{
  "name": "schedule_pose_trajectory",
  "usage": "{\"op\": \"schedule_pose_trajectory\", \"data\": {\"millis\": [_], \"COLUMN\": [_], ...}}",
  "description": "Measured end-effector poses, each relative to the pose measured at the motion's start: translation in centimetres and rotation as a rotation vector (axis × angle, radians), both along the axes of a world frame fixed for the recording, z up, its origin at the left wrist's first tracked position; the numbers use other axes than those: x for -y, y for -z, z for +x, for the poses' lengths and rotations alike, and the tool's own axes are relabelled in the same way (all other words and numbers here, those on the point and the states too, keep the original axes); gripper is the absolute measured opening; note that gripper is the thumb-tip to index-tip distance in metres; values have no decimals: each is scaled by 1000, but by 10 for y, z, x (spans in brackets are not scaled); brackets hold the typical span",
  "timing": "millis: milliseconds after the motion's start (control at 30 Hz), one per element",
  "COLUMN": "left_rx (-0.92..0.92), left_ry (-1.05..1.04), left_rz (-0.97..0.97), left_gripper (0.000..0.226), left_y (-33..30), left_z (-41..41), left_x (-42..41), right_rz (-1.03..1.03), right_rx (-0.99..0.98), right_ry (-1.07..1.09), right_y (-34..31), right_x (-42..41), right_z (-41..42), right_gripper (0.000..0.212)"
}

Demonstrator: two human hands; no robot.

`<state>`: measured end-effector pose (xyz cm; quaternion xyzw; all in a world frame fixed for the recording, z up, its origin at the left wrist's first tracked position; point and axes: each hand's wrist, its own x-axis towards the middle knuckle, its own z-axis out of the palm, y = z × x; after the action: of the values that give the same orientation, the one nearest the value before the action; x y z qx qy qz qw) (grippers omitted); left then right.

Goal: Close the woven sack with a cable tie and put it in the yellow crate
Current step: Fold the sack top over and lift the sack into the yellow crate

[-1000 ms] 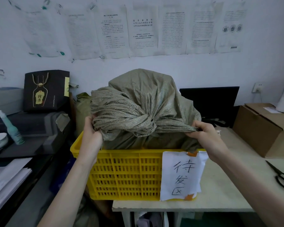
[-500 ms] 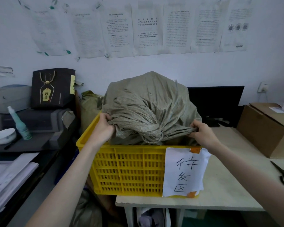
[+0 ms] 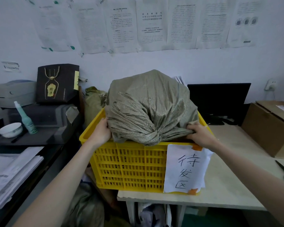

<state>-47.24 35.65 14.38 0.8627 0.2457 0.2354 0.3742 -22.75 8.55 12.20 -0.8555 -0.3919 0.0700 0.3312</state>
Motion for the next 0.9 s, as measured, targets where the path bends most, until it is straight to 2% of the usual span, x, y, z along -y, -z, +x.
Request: {"op": "schedule_pose_trajectory", "data": {"millis": [67, 167, 267, 467, 600, 733, 900], "left_rx": [104, 234, 330, 328, 415, 513, 568], "left_ry": [4, -7, -63, -193, -163, -116, -202], "left_rz": [-152, -213, -143, 91, 46, -167, -284], "left_gripper": [47, 41, 34, 36, 36, 33, 33], "left_y": [-3, -17, -47, -117, -143, -146, -117], "left_z": [5, 15, 23, 31, 36, 48, 54], "left_x": [12, 27, 35, 54, 48, 28, 7], "right_rz": [135, 442, 676, 929, 957, 829, 695], "right_rx": [-56, -219, -306, -311, -231, -168, -138], "right_ry": [22, 61, 78, 57, 55, 56, 73], "right_y": [0, -11, -27, -71, -106, -125, -126], "right_x": [6, 18, 22, 16, 3, -18, -51], "right_z": [2, 0, -3, 5, 20, 31, 36], "right_gripper": [21, 19, 25, 29, 27, 25, 24]}}
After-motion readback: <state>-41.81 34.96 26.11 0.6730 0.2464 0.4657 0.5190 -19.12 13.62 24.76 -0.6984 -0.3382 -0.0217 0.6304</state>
